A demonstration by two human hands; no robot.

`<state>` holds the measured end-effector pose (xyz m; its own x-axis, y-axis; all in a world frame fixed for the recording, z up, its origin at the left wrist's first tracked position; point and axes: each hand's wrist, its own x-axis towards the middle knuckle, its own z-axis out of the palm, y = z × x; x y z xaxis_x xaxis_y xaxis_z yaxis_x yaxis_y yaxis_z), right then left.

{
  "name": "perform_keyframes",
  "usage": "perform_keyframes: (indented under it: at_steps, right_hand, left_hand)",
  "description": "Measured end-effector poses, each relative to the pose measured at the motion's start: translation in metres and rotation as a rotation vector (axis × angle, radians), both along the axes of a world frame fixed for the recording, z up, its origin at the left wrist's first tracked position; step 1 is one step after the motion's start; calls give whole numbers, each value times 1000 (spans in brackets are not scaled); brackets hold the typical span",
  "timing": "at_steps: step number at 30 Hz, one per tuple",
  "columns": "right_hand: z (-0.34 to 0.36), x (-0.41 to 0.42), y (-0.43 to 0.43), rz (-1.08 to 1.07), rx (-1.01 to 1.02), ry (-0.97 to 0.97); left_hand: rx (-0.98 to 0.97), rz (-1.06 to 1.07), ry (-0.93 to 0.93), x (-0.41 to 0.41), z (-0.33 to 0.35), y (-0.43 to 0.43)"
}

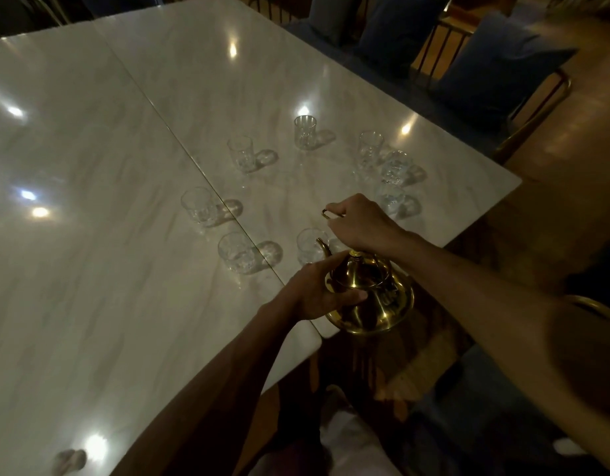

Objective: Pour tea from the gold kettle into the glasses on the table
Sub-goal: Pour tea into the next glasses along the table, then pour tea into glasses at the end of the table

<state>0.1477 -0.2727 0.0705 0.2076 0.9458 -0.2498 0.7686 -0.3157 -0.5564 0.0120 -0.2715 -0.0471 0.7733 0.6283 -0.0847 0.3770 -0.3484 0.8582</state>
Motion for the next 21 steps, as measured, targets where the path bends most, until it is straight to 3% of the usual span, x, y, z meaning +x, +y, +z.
perform_keyframes:
  at_steps: [12,21]
  right_hand:
    - [18,-46,-3,106,34,37]
    - [8,-92,20,153,54,107]
  left_hand:
    - [154,150,-109,-51,8,-15]
    - [198,228,-24,-100,10,1]
